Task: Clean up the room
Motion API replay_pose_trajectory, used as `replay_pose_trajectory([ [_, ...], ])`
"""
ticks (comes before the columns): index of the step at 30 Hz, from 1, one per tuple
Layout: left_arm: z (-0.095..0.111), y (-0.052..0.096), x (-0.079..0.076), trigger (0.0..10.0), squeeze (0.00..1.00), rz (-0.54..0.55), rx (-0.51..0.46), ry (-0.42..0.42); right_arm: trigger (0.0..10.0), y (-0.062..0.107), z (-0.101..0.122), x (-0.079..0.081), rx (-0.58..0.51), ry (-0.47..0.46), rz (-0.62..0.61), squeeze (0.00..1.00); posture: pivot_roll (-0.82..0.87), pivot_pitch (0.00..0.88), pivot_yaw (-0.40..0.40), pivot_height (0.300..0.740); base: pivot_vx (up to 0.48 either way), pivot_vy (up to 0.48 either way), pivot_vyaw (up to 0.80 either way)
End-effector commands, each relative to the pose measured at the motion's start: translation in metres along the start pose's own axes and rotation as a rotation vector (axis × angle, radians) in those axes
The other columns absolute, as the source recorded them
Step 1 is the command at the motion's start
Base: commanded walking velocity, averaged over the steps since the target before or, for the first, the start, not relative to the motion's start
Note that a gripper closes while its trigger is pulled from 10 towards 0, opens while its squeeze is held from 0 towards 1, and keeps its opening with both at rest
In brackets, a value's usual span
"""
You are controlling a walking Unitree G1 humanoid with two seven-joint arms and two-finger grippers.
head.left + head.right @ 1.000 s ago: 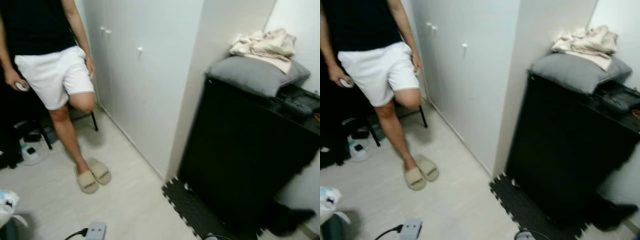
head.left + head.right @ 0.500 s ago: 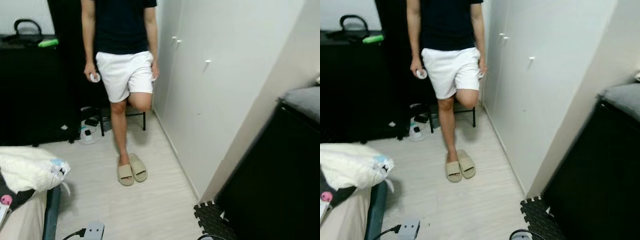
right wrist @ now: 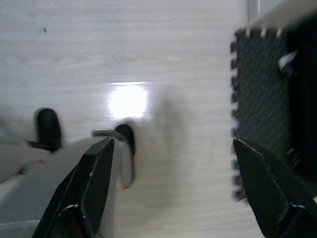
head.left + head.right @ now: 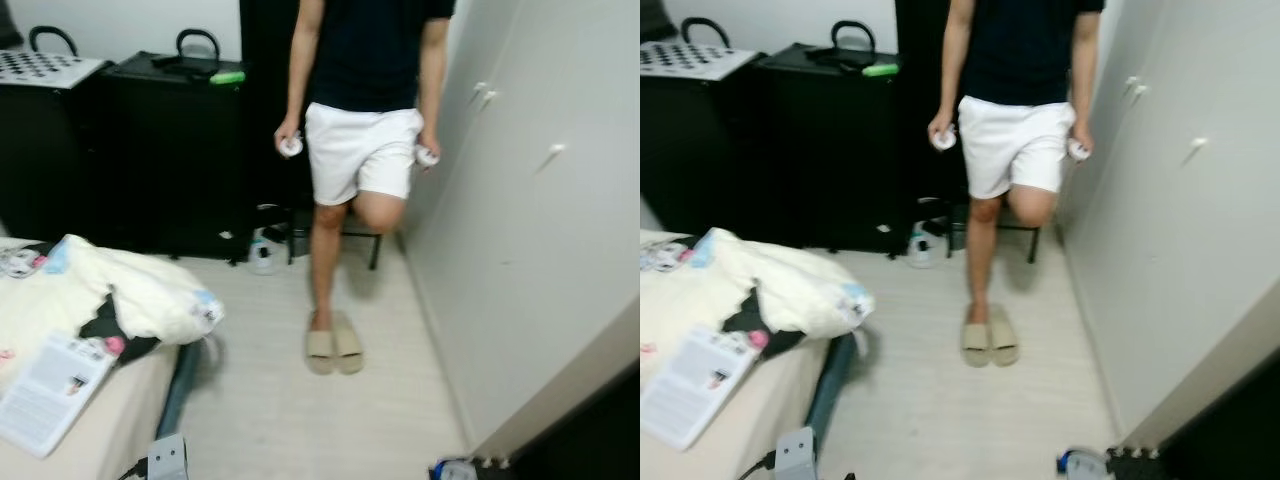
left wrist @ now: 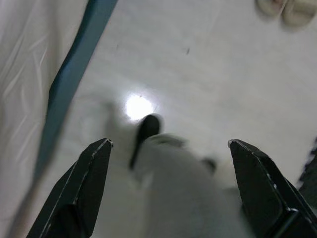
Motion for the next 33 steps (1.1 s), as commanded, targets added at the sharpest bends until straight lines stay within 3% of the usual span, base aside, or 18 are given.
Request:
replay_pose_trajectory([
  [1, 0.003, 0.000, -0.005, 10.0, 0.00, -0.026, -0.029, 0.020, 10.0, -0.001, 0.011, 0.005, -0.057, 0.042, 0.025, 0.00, -0.03, 0.000, -0.104, 0.740, 0.000, 0.000, 0.79],
  [2, 0.038, -0.008, -0.002, 10.0, 0.00, -0.047, -0.112, 0.003, 10.0, -0.008, 0.046, -0.002, -0.131, 0.075, 0.023, 0.00, -0.02, 0.000, -0.106, 0.740, 0.000, 0.000, 0.79],
  [3, 0.038, -0.008, -0.002, 10.0, 0.00, -0.047, -0.112, 0.003, 10.0, -0.008, 0.046, -0.002, -0.131, 0.075, 0.023, 0.00, -0.02, 0.000, -0.106, 0.740, 0.000, 0.000, 0.79],
  [4, 0.064, -0.013, -0.001, 10.0, 0.00, -0.061, -0.173, -0.011, 10.0, -0.010, 0.073, -0.006, -0.182, 0.095, 0.019, 0.00, -0.02, 0.000, -0.106, 0.740, 0.000, 0.000, 0.79],
  [6, 0.090, -0.016, -0.020, 10.0, 0.00, -0.140, -0.240, -0.091, 10.0, -0.011, 0.105, 0.003, -0.256, 0.123, 0.071, 0.00, -0.01, 0.000, -0.112, 0.740, 0.000, 0.000, 0.79],
  [7, 0.090, -0.016, -0.025, 10.0, 0.00, -0.159, -0.242, -0.109, 10.0, -0.011, 0.106, 0.007, -0.263, 0.127, 0.088, 0.00, -0.01, 0.000, -0.112, 0.740, 0.000, 0.000, 0.79],
  [11, 0.088, -0.016, -0.018, 10.0, 0.00, -0.113, -0.241, -0.038, 10.0, -0.010, 0.110, 0.020, -0.283, 0.134, 0.133, 0.00, -0.01, 0.000, -0.107, 0.740, 0.000, 0.000, 0.79],
  [20, 0.092, -0.014, -0.014, 10.0, 0.00, -0.131, -0.286, -0.116, 10.0, -0.008, 0.118, 0.011, -0.359, 0.123, 0.117, 0.00, -0.02, 0.000, -0.103, 0.740, 0.000, 0.000, 0.79],
  [23, 0.100, -0.010, -0.011, 10.0, 0.00, -0.174, -0.350, -0.136, 10.0, -0.004, 0.127, 0.003, -0.452, 0.101, 0.118, 0.00, -0.03, 0.000, -0.109, 0.740, 0.000, 0.000, 0.78],
  [25, 0.115, -0.001, -0.006, 10.0, 0.00, -0.215, -0.485, -0.149, 10.0, 0.007, 0.136, -0.006, -0.595, 0.076, 0.134, 0.00, -0.03, 0.000, -0.115, 0.740, 0.000, 0.000, 0.78],
  [26, 0.115, -0.001, -0.006, 10.0, 0.00, -0.215, -0.485, -0.149, 10.0, 0.007, 0.136, -0.006, -0.595, 0.076, 0.134, 0.00, -0.03, 0.000, -0.115, 0.740, 0.000, 0.000, 0.78],
  [28, 0.128, 0.016, -0.010, 10.0, 0.00, -0.269, -0.638, -0.213, 10.0, 0.020, 0.139, -0.011, -0.718, 0.032, 0.147, 0.00, -0.04, 0.000, -0.122, 0.740, 0.000, 0.000, 0.78],
  [29, 0.128, 0.016, -0.010, 10.0, 0.00, -0.269, -0.638, -0.213, 10.0, 0.020, 0.139, -0.011, -0.718, 0.032, 0.147, 0.00, -0.04, 0.000, -0.122, 0.740, 0.000, 0.000, 0.77],
  [32, 0.140, 0.042, -0.014, 10.0, 0.00, -0.275, -0.772, -0.221, 10.0, 0.036, 0.139, -0.006, -0.802, 0.034, 0.146, 0.00, -0.04, 0.000, -0.117, 0.740, 0.000, 0.000, 0.77],
  [33, 0.140, 0.042, -0.014, 10.0, 0.00, -0.275, -0.772, -0.221, 10.0, 0.036, 0.139, -0.006, -0.802, 0.034, 0.146, 0.00, -0.04, 0.000, -0.117, 0.740, 0.000, 0.000, 0.77],
])
Point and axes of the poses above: a point about 5 cm out from each wrist's last joint towards the gripper, its own y axis pointing back from the gripper into the wrist, its own z axis along the axis of the wrist's last joint, x = y × z, the point moved 1 cm from there along -y, pointing out of the wrist towards the gripper, and after that the axes turned 6 degrees about y, right-handed, at the moved point
